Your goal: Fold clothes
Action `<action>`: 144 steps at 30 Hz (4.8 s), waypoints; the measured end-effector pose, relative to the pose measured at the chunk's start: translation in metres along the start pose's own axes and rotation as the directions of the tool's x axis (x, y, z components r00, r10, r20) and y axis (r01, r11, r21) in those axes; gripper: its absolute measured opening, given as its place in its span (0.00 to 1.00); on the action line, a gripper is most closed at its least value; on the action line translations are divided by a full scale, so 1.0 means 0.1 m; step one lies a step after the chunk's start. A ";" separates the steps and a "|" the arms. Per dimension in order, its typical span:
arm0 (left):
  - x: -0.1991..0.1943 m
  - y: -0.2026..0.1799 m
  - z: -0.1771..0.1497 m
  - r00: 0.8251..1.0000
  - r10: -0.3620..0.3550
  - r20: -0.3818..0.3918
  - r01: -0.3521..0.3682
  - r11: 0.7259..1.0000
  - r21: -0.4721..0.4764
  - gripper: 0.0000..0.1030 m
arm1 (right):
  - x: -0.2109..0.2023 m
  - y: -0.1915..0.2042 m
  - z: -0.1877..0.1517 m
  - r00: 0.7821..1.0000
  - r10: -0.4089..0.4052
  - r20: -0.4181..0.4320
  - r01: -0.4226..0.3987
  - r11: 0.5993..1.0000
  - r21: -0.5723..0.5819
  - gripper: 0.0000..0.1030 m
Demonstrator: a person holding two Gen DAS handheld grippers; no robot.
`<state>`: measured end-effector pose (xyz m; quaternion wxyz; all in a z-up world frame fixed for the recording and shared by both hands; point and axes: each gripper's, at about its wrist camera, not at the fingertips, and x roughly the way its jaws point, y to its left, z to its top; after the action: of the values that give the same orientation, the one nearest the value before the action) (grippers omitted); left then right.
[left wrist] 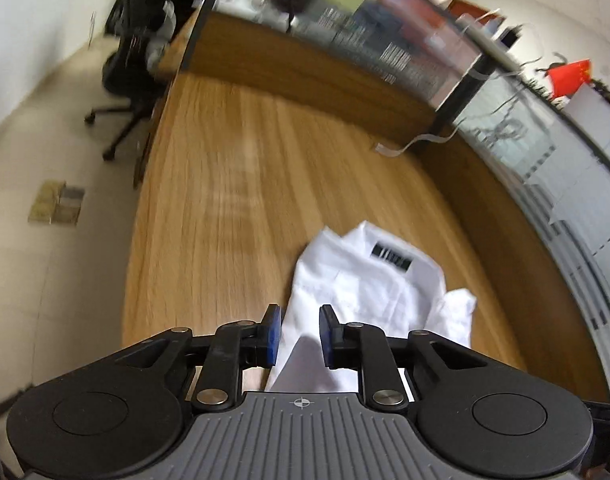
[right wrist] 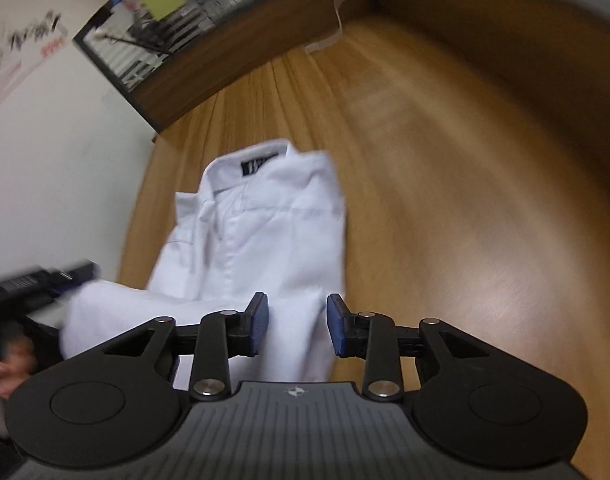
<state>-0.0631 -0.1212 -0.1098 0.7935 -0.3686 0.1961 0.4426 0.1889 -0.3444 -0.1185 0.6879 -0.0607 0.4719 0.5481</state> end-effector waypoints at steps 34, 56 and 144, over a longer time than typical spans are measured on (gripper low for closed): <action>-0.08 -0.24 -0.36 0.981 -0.110 -0.159 0.174 0.861 0.477 0.37 | -0.29 1.00 -0.52 0.965 -0.219 0.145 0.251 0.930 -0.269 0.74; 0.44 0.00 -0.66 0.811 -0.193 -0.552 0.551 0.571 0.609 0.52 | 0.12 1.25 -1.43 0.921 -0.389 0.028 0.383 0.887 -0.259 0.86; 2.71 -2.85 0.55 0.549 -0.386 -0.742 0.834 0.310 0.456 0.49 | -0.42 -0.11 -0.03 0.353 -0.930 0.101 0.427 0.256 0.867 0.75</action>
<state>0.3210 -0.0240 -0.1293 0.8928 -0.1324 0.4008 -0.1570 0.1977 -0.3795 -0.0949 0.9307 0.1799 0.3053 -0.0901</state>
